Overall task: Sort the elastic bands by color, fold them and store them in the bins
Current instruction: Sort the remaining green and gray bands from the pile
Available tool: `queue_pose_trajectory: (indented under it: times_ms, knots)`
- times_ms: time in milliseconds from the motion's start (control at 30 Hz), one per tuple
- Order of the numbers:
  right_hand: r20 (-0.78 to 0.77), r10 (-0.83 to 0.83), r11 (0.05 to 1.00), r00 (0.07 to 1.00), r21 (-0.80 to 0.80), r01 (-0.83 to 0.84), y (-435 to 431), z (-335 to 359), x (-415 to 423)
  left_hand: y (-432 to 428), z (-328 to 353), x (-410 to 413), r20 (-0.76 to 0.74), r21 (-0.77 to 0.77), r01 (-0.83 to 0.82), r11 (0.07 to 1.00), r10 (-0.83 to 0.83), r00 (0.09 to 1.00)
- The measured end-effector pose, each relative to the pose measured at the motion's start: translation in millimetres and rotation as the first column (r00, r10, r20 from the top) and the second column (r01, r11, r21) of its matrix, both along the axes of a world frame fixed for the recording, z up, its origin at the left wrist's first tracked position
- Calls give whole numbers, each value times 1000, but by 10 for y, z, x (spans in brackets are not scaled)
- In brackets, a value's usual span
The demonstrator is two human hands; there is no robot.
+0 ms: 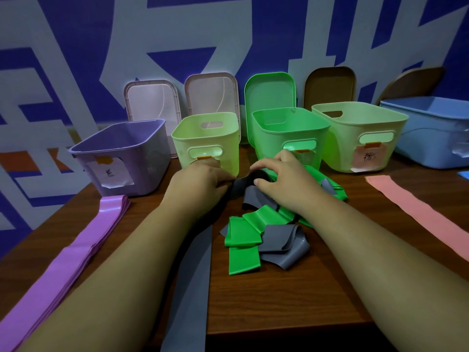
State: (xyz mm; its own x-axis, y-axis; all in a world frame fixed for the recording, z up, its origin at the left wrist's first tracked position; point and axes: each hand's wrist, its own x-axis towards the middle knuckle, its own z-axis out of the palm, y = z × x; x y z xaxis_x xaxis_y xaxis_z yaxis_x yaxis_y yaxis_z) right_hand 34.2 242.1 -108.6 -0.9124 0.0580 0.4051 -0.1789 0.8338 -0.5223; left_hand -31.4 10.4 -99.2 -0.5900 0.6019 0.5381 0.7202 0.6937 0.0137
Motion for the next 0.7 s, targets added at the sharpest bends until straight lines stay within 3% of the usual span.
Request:
queue_pose_trajectory:
  times_ms: [267,700]
  knots:
    - [30,72,992,997,106,-75,14,-56,-51,6,7,75,-101,-65,-58,996,51,994]
    - [107,61,986,992,151,-77,27,-79,-62,-13,58,81,-129,-122,-26,992,10,992]
